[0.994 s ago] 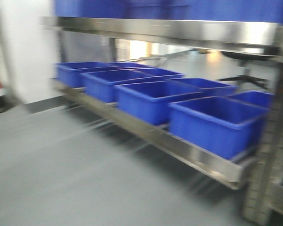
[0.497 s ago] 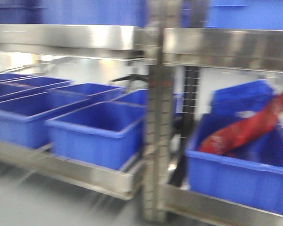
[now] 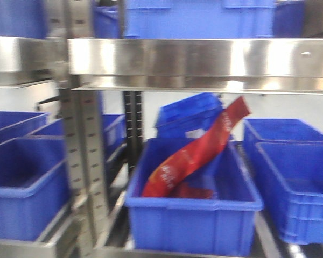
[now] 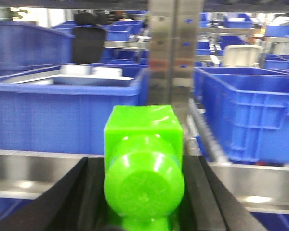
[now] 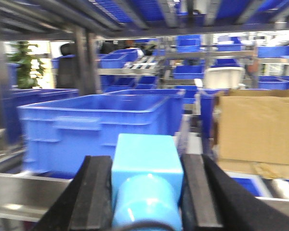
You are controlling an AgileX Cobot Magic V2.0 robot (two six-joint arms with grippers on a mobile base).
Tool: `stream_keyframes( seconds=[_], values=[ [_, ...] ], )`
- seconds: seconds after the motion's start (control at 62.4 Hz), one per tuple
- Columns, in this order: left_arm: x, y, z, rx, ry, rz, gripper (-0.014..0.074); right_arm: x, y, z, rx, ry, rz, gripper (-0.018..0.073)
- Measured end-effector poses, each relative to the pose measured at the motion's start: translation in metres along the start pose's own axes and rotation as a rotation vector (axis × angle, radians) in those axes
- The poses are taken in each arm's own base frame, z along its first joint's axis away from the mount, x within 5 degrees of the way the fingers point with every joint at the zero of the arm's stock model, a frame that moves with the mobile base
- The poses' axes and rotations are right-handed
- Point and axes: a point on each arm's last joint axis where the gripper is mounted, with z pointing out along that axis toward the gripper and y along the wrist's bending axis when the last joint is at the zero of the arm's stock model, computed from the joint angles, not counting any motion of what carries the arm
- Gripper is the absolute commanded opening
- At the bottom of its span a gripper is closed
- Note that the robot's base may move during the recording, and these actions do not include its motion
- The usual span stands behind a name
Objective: Grab block from conveyor and place in blue bin
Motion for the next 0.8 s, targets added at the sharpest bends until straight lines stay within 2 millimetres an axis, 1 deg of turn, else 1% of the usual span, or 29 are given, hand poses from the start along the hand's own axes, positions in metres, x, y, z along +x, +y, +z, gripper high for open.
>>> stream_keyframes(
  seconds=[0.802],
  values=[
    [0.0, 0.0, 0.0, 0.0, 0.0, 0.0, -0.0111, 0.0, 0.0, 0.0, 0.0, 0.0, 0.0, -0.0162]
  ],
)
